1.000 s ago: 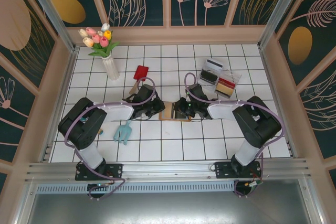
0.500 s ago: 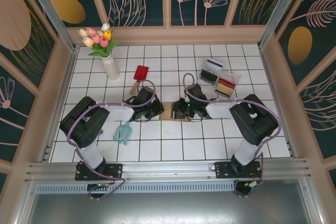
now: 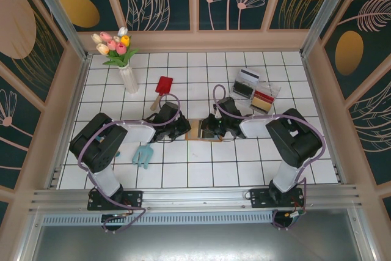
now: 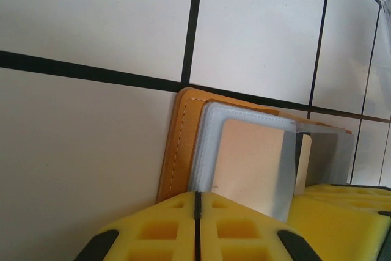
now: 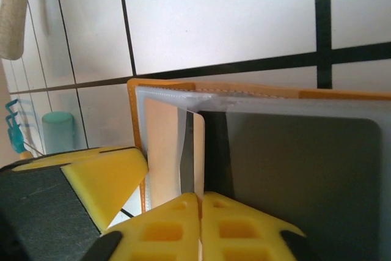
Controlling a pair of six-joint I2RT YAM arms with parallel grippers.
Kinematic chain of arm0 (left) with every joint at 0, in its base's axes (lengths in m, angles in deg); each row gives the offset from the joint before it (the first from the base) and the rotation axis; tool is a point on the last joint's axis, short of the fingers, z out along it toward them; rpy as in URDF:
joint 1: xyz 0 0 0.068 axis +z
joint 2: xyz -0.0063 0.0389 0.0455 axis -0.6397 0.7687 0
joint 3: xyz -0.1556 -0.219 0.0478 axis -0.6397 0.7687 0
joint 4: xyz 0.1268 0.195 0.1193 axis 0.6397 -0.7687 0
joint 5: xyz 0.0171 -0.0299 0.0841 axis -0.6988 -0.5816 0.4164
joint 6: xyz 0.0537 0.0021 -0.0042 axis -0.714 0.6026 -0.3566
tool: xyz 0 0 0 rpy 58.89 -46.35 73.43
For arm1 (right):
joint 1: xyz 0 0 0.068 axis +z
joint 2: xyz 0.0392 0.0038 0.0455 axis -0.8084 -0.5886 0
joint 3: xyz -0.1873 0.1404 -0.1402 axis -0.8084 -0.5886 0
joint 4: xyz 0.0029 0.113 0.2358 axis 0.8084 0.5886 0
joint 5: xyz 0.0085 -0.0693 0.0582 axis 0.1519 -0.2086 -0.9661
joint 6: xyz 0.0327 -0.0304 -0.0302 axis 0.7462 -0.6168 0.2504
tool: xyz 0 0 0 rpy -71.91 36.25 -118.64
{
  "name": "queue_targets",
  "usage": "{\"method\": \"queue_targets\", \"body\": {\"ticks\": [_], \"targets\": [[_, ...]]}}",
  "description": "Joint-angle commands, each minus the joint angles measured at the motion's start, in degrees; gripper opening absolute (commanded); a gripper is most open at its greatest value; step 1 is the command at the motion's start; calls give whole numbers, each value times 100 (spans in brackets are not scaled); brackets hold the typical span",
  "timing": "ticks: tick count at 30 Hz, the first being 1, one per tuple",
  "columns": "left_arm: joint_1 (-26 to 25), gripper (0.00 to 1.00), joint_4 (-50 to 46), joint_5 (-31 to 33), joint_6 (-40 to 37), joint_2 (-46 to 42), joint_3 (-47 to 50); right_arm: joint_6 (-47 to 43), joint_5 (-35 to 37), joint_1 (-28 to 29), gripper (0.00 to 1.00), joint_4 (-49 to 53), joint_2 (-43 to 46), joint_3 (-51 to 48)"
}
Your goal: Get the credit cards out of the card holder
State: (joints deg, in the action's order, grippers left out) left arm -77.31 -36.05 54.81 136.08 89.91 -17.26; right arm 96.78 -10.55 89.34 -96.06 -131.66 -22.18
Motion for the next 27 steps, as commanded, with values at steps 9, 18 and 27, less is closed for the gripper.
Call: {"method": "queue_targets", "body": {"ticks": [9, 18, 27], "targets": [[5, 13, -615, 170, 13, -76, 269, -287, 36, -337, 0, 289, 463, -535], [9, 19, -566, 79, -217, -180, -4, -531, -217, -611, 0, 230, 1407, -851], [380, 41, -230, -499, -830, -1090, -259, -388, -1333, -1150, 0, -606, 2292, -1004]]}}
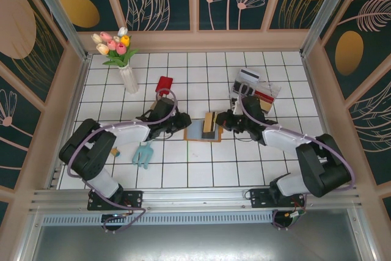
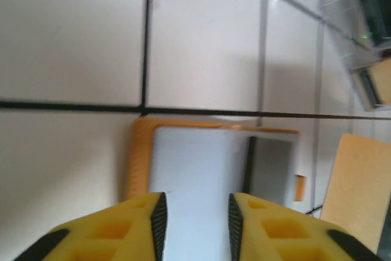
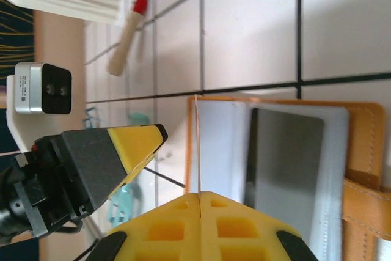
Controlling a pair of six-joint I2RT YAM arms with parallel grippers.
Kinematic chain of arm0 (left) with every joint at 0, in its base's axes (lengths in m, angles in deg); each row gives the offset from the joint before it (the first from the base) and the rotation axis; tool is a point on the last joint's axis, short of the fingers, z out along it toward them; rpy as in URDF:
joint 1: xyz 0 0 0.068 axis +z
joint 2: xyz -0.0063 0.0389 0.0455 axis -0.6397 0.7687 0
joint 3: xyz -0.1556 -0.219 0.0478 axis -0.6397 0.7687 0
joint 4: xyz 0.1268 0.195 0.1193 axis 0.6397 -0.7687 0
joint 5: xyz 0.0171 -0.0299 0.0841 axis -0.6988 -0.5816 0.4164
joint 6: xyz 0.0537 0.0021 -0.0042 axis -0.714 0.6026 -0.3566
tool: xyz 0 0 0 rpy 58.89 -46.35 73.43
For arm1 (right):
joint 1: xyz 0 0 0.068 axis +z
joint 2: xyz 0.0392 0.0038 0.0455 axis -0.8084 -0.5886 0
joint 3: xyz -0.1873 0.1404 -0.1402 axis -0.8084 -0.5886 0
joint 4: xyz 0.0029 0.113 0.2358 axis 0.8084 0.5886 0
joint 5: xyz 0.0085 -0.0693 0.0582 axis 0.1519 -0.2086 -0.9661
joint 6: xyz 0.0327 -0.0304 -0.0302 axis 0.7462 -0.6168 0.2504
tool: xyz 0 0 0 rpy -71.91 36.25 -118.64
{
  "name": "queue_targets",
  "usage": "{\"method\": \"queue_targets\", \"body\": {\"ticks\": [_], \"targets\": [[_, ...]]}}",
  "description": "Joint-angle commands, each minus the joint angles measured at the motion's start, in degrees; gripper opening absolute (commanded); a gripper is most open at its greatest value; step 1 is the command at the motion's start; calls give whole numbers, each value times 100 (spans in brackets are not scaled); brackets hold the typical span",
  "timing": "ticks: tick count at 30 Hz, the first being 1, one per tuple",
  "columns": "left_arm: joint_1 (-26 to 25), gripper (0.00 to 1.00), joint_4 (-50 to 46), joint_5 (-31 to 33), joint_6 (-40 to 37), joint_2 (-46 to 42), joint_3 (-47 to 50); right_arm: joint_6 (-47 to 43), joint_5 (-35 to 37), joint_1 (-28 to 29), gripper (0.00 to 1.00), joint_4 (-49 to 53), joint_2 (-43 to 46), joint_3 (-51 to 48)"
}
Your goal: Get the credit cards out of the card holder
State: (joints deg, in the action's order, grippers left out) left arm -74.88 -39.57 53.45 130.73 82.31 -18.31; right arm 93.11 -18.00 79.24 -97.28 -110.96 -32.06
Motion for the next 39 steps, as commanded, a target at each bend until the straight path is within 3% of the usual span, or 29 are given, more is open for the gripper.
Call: {"method": "queue_targets", "body": {"ticks": [1, 8, 13, 15, 26, 31, 39], "targets": [[175, 44, 210, -520, -314, -410, -154, 40, -731, -194, 0, -644, 253, -23], [334, 67, 1180, -1898, 49, -780, -17, 857, -1603, -359, 0, -2102, 123, 3], [355, 67, 2443, -2649, 746, -782, 255, 1593, -1942, -337, 0, -2917, 93, 34], [348, 62, 2525, -2636, 816, -749, 237, 1704, -2025, -316, 0, -3030, 119, 77], [352, 1, 3490, -3148, 1415, -536, 19, 1666, -2046, -309, 1, -3015, 247, 204], [348, 0, 3888, -3192, 1639, -357, 13, 1674, -2013, -299, 18, -3075, 225, 301], [353, 0, 4010, -3227, 1819, -273, 18, 1554, -2004, -247, 15, -3019, -66, 477]]}}
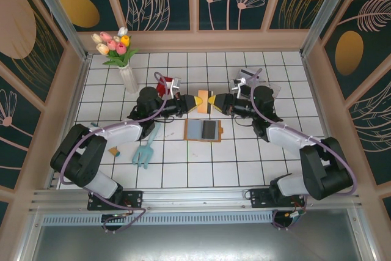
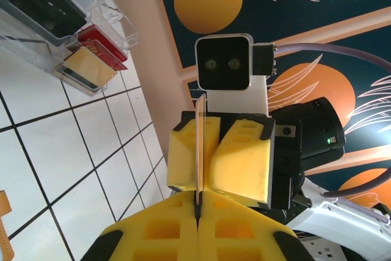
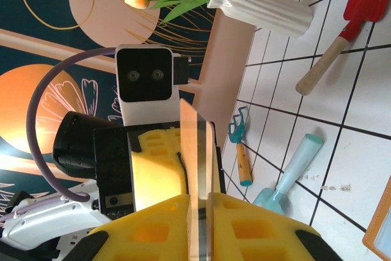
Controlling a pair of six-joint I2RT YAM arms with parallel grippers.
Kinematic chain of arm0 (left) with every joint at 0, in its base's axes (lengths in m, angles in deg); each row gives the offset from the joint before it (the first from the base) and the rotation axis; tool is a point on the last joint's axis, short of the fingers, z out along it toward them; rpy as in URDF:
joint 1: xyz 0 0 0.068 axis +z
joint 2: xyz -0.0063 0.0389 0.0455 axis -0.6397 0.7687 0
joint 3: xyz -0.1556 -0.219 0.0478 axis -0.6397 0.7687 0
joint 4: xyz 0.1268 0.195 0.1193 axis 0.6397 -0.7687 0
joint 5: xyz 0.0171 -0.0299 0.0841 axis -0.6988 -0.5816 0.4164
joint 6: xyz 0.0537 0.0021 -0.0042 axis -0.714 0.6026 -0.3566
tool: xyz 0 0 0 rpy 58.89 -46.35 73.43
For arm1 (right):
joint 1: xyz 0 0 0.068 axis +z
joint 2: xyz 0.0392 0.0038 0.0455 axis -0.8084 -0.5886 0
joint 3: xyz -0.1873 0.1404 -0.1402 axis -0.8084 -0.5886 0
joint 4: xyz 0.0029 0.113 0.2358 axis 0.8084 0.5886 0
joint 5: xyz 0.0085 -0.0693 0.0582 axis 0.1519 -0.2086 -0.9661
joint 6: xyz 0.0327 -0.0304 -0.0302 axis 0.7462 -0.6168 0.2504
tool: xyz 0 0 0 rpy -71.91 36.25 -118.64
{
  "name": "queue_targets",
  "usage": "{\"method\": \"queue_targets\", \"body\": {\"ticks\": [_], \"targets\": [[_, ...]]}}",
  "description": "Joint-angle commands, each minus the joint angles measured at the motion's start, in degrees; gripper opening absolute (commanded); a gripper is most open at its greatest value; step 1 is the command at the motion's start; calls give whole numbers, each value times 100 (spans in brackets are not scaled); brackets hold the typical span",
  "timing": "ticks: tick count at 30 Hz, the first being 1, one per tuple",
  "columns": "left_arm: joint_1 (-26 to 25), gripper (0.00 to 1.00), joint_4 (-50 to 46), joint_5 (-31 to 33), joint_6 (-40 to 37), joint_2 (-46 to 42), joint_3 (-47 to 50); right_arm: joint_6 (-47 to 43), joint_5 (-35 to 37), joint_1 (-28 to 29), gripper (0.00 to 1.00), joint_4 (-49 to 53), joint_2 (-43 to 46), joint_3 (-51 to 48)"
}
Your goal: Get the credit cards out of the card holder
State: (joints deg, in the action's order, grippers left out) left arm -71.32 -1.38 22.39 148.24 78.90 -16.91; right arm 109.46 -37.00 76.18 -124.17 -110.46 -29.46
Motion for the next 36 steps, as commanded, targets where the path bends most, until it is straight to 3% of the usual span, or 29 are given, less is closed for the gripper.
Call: {"method": "queue_targets", "body": {"ticks": [1, 5, 7, 11, 17, 22, 29, 36], "targets": [[-2, 0, 174, -119, 64, 64, -120, -82, -127, 65, 14, -382, -152, 228], [-2, 3, -76, -85, -62, 94, -175, -288, -122, 60, 5, -357, -207, 282], [2, 21, -369, 8, -208, 43, -188, -641, -83, 52, 0, 32, -179, 391], [116, 62, -1708, 592, -852, -175, -232, -1966, 104, -48, 0, 1637, 3, 831], [426, 85, -3775, 1569, -1826, -775, -329, -3896, 1579, -394, 0, 4309, 298, 1827], [492, 94, -5285, 2701, -2699, -1238, -477, -4735, 2142, -797, 0, 5124, 185, 2491], [495, 99, -6161, 3824, -3362, -1700, -490, -6246, 2310, -1030, 0, 5871, -240, 3122], [501, 99, -6184, 3911, -3649, -1549, -478, -7293, 3359, -1068, 0, 6084, -77, 3076]]}}
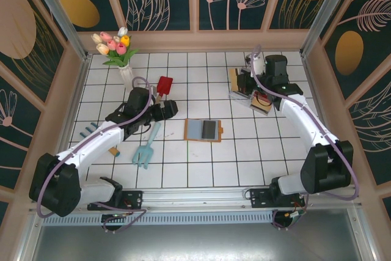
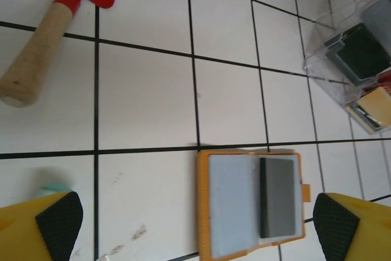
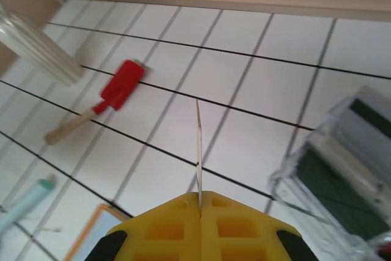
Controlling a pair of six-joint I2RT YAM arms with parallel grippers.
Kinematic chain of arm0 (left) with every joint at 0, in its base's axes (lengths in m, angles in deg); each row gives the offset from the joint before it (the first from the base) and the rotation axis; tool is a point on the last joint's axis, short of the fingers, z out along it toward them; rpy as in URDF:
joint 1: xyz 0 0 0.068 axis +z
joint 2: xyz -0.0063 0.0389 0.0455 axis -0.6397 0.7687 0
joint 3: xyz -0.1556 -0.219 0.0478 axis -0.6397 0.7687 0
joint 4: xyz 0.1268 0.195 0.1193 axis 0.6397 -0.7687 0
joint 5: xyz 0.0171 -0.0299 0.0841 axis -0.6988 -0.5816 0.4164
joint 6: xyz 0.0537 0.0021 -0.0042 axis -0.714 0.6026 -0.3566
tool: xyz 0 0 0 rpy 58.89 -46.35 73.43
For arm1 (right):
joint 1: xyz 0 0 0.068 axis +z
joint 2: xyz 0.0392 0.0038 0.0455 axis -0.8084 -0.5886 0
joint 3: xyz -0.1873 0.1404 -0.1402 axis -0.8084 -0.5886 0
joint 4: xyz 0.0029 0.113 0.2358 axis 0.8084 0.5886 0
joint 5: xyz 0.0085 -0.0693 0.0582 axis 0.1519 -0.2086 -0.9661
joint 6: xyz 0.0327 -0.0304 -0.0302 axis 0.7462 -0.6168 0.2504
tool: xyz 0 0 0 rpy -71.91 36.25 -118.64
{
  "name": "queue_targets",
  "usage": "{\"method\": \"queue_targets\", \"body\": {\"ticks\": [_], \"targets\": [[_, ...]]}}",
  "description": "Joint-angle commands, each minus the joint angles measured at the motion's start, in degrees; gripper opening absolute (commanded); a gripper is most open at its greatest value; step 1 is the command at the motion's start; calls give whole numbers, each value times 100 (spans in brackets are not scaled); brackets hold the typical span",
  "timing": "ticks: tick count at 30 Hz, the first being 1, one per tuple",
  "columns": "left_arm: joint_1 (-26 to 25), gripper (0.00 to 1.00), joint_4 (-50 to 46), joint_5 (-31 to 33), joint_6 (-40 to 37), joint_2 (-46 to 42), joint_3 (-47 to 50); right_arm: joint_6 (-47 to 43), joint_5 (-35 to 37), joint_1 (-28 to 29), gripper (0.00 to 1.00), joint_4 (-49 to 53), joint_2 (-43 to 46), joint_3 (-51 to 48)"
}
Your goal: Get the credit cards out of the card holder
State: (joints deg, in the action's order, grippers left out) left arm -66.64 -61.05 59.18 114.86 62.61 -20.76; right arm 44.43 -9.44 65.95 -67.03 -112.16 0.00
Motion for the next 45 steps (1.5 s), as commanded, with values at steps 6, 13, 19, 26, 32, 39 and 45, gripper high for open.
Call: {"method": "queue_targets", "body": {"ticks": [6, 13, 19, 26, 32, 39, 45], "targets": [[31, 98, -156, 292, -470, 295, -69, -1645, 1401, -86, 0, 1599, -325, 612], [41, 99, -138, 357, -524, 344, -58, -2772, 2131, -158, 0, 1884, -560, 425], [40, 99, -55, 352, -511, 338, 28, -3981, 2339, -23, 0, 2588, -633, 356], [42, 98, -22, 158, -541, 469, -23, -4466, 2860, -30, 0, 2642, -749, 294], [41, 98, 230, -225, -344, 628, -42, -4840, 2915, -16, 0, 2538, -1247, 572], [42, 99, 253, -280, -300, 686, -80, -5184, 3212, -150, 0, 2342, -1739, 776], [41, 98, 274, -342, -256, 758, -74, -5304, 3122, -182, 0, 2325, -1963, 930]]}}
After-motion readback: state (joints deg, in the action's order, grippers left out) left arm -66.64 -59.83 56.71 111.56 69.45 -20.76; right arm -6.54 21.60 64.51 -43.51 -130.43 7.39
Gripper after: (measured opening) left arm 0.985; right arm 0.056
